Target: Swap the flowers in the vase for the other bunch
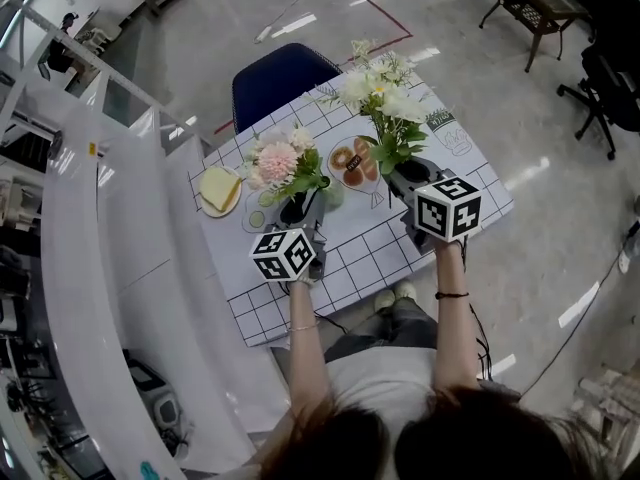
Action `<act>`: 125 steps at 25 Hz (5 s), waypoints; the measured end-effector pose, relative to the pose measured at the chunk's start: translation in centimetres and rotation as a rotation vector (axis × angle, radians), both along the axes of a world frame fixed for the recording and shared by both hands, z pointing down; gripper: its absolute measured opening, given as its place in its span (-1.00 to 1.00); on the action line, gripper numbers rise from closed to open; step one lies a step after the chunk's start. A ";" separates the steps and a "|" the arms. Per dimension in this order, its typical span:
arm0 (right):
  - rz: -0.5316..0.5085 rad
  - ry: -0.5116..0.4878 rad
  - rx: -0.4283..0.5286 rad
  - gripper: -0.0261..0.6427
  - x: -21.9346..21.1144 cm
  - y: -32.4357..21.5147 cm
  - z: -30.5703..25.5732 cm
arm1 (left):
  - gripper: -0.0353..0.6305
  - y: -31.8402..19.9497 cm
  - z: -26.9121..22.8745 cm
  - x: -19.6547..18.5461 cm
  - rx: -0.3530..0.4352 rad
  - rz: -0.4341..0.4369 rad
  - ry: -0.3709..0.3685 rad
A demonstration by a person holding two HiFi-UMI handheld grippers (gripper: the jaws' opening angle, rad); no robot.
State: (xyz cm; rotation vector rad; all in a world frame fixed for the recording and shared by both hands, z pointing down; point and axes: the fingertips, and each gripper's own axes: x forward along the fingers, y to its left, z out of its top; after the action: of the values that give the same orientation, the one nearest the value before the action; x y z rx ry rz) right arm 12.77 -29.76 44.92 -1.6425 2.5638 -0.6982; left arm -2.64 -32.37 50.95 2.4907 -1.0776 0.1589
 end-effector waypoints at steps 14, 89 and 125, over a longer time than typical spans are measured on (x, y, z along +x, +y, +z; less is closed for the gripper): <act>-0.037 -0.010 -0.021 -0.79 0.9 -2.5 0.7 | -0.25 -1.2 0.3 1.3 0.011 -0.020 0.000; -0.095 -0.036 -0.044 -0.79 -0.3 -3.2 1.3 | -0.66 -2.5 -6.5 0.9 0.116 -0.051 0.071; -0.121 -0.053 -0.054 -0.79 -2.2 -4.1 2.0 | -0.65 -1.6 -13.6 -4.3 0.241 -0.145 0.072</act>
State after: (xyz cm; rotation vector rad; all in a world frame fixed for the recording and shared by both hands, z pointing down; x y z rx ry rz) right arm 10.53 -33.84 46.88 -1.4708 2.6471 -0.8131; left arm -6.95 -33.94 37.31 2.5901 -1.3092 -0.1085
